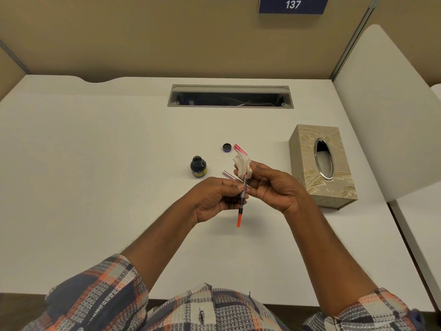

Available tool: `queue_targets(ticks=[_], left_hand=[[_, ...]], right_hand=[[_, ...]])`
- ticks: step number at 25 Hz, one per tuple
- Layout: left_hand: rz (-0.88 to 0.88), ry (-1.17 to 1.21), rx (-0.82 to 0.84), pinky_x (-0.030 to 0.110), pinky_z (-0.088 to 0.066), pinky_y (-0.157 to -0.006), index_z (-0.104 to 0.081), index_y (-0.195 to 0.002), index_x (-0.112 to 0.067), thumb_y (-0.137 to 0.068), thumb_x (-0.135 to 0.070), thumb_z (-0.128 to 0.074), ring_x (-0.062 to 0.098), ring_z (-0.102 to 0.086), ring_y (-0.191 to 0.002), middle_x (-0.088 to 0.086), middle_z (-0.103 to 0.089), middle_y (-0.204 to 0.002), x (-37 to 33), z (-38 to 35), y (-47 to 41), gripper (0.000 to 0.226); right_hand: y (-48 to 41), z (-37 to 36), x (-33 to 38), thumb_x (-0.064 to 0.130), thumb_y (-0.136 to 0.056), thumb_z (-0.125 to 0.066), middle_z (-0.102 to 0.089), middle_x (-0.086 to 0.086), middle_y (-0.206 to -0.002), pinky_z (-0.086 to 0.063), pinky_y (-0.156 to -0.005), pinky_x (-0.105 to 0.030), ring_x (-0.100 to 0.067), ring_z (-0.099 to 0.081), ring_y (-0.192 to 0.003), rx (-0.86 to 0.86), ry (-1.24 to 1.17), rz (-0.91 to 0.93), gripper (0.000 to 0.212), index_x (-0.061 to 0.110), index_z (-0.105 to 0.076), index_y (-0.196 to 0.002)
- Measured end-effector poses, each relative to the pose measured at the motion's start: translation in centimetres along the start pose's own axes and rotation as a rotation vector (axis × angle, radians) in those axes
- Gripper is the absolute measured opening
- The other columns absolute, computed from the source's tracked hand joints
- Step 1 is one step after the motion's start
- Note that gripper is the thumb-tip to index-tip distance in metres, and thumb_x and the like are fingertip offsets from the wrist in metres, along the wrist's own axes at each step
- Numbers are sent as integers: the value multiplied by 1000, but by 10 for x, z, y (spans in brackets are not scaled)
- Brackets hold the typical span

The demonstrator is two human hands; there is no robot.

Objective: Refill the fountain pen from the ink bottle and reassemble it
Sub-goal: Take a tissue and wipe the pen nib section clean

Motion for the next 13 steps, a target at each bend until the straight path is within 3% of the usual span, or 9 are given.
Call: queue_targets(ticks=[5, 9, 13], left_hand=[[-29, -2, 8, 32, -58, -73, -69, -82, -1, -89, -2, -55, 20, -67, -69, 7, -69, -71, 0, 0, 3, 16], [-49, -15, 26, 33, -56, -77, -70, -80, -2, -89, -4, -55, 20, -68, -71, 7, -70, -71, -1, 2, 3, 17], [-73, -29, 34, 36, -55, -82, -69, -83, -1, -89, -4, -55, 21, -68, -73, 7, -70, -74, 0, 3, 3, 16]], right_hand=[[-1, -2, -1, 6, -81, -59, -69, -26, -109, -58, -82, -51, -36, -69, -100, 33, -67, -13, 41, -6, -56, -120], [-1, -1, -2, 3, -81, -57, -66, -27, -113, -55, -87, -49, -36, -69, -99, 40, -124, -10, 45, -6, -53, -124], [0, -3, -4, 0, -64, -73, -65, -29, -116, -54, -88, -51, -39, -67, -102, 59, -152, -13, 61, -7, -55, -122]])
Point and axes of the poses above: each hand's wrist, its own y-axis away from the middle knuckle, its own z-axis out of the back of the hand, x = y × z, the point moved 5 cm from there along -y, towards the middle knuckle
